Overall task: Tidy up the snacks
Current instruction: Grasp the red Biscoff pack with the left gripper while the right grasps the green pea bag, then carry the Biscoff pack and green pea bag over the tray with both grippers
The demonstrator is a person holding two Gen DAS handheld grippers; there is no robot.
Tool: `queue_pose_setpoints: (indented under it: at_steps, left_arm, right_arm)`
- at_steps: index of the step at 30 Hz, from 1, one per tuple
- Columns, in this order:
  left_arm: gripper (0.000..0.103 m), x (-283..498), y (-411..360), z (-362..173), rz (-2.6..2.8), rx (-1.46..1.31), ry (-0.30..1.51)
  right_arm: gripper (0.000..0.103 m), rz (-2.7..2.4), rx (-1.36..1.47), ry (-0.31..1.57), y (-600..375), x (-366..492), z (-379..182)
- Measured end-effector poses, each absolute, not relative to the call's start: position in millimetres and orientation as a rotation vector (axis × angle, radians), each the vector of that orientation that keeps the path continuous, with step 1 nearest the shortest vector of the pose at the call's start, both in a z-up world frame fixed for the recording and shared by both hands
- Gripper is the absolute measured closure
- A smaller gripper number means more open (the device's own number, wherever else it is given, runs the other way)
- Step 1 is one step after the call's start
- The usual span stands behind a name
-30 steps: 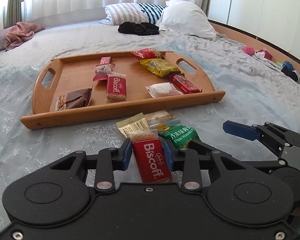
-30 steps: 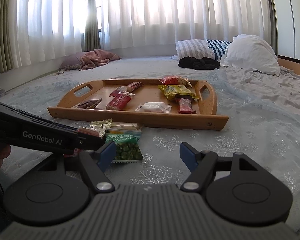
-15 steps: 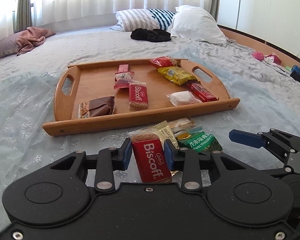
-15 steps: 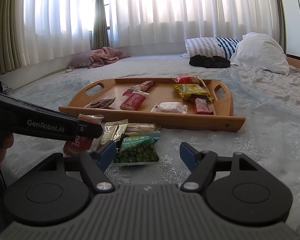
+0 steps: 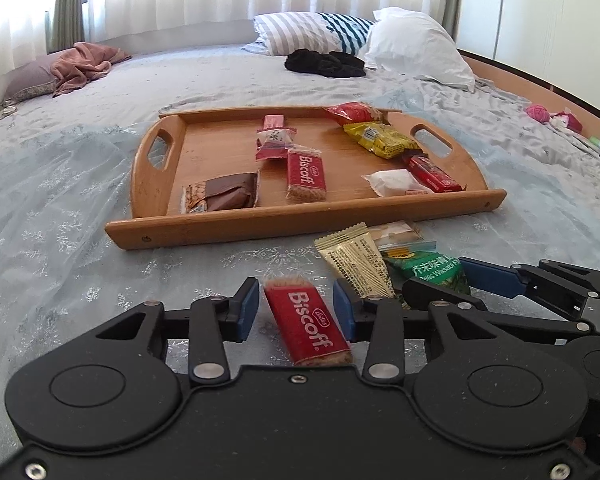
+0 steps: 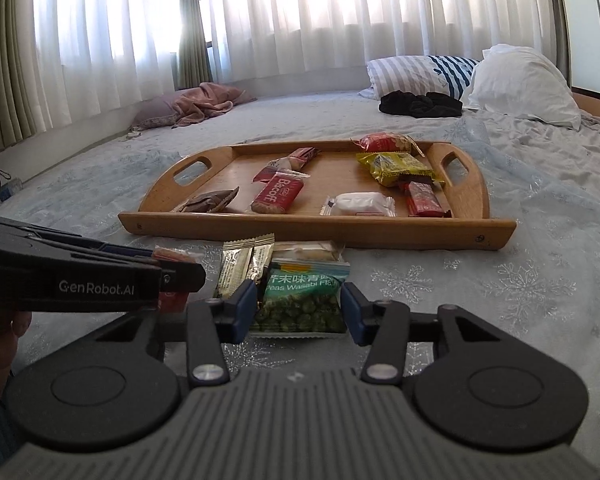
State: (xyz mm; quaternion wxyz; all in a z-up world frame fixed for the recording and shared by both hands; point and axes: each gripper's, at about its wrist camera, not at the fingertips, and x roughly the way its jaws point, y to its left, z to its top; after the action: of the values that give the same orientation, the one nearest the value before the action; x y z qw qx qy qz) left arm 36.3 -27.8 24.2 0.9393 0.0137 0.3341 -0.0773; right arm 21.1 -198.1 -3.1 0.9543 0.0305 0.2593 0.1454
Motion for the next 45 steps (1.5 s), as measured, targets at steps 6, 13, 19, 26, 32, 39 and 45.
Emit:
queue_pose_setpoints:
  at_steps: [6,13,19,26,32,39,45]
  left_arm:
    - [0.043,26.3,-22.1,14.3,-0.109,-0.001,0.674]
    - [0.073,6.9,-30.2,11.7,-0.068,-0.04,0.634]
    - [0.073,1.6,-44.4,10.3,-0.058,0.029,0.599]
    - [0.093,1.8,-39.2,20.9,-0.055,0.033,0.566]
    - [0.081,0.8,-33.2,19.4,-0.074,0.002,0.579]
    - [0.057,-2.2,-45.3,1.9,-0.054,0.037,0.59]
    - [0.071,-0.9,-52.6,3.8,-0.057,0.068,0.577]
  right_arm:
    - [0.056,0.247,0.115,0.52,-200.8,18.1,-7.4]
    - [0.061,0.224,0.146,0.501,-200.3,11.0,-5.7]
    - [0.065,0.238,0.122,0.491,-199.0,5.0,-0.1]
    - [0.066,0.23,0.114,0.464,-200.2,2.2,5.7]
    - [0.066,0.204,0.124,0.452,-204.7,2.7,8.4]
    - [0.066,0.189,0.135,0.485,-210.8,2.9,1.9]
    - [0.066,0.183,0.105,0.483,-209.5,-2.0,-1.8]
